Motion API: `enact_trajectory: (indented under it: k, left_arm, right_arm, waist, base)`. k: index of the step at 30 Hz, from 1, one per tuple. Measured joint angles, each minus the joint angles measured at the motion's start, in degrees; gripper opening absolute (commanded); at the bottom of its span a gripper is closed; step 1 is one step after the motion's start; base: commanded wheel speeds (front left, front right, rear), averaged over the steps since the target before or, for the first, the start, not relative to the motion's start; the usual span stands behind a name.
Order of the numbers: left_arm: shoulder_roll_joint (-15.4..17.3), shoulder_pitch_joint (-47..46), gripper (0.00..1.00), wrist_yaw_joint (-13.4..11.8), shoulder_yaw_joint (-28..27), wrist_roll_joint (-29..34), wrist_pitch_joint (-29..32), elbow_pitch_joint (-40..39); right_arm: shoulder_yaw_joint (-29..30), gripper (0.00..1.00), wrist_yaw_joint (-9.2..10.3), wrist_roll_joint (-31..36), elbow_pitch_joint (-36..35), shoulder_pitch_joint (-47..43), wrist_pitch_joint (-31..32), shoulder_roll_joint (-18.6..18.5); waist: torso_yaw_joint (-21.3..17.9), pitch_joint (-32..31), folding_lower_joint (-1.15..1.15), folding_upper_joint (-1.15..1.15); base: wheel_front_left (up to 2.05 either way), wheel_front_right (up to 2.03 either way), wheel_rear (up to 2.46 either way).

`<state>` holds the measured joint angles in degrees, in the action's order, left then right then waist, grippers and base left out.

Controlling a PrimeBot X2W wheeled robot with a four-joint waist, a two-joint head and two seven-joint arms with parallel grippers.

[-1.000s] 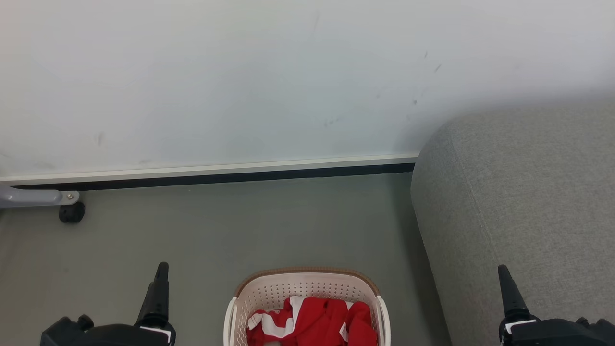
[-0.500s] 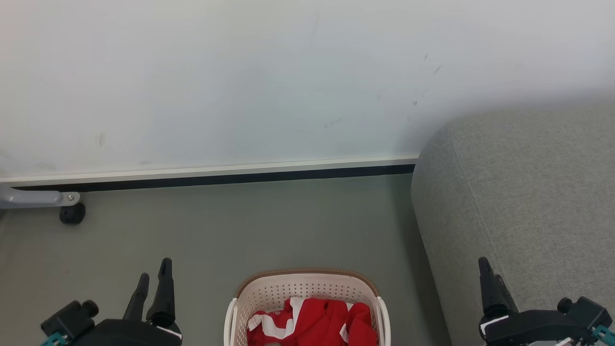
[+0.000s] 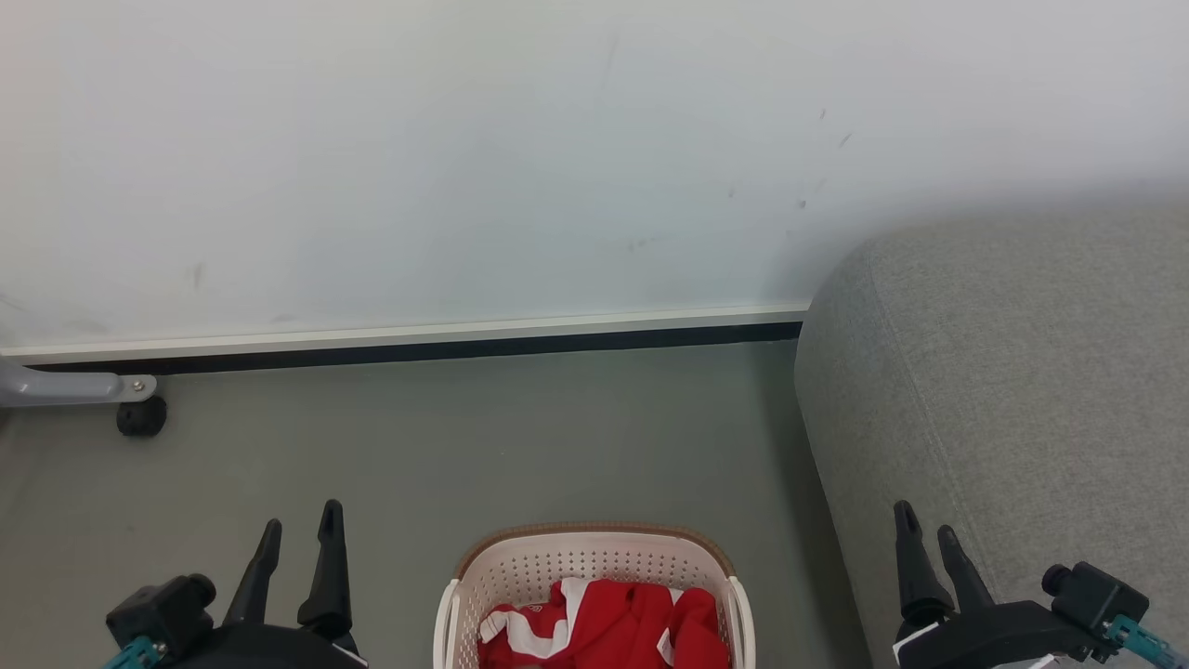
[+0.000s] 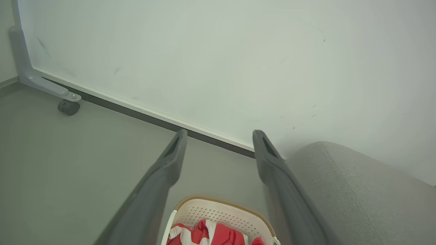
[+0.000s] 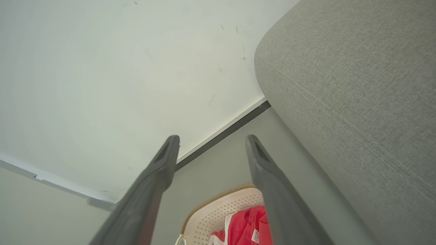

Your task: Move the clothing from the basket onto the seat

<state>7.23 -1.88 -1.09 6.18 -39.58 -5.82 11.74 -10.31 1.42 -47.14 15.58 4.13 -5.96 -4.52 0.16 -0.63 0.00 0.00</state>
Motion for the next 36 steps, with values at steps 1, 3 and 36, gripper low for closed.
enact_trajectory:
  k: [1,3,36]
  left_arm:
    - [0.04,0.08,1.0,-0.15,0.12,1.03,-0.41,-0.05]
    - [0.11,0.1,1.0,-0.47,0.29,2.31,-0.69,-0.13]
    - [1.24,2.27,1.0,-3.67,2.32,25.19,-7.17,-1.42]
  right_arm:
    - [-0.23,1.0,0.14,0.79,0.01,0.01,-0.2,-0.09]
    - [-0.85,1.0,0.2,2.03,0.02,0.03,-0.64,-0.24]
    - [-9.12,1.0,4.47,26.11,-0.62,1.04,-7.02,-2.25]
  waist:
    - [0.0,-0.02,0.0,0.0]
    - [-0.01,-0.05,0.0,0.0]
    - [-0.23,-0.16,0.0,0.0]
  base:
    - [0.0,0.0,0.0]
    - [0.0,0.0,0.0]
    - [0.0,0.0,0.0]
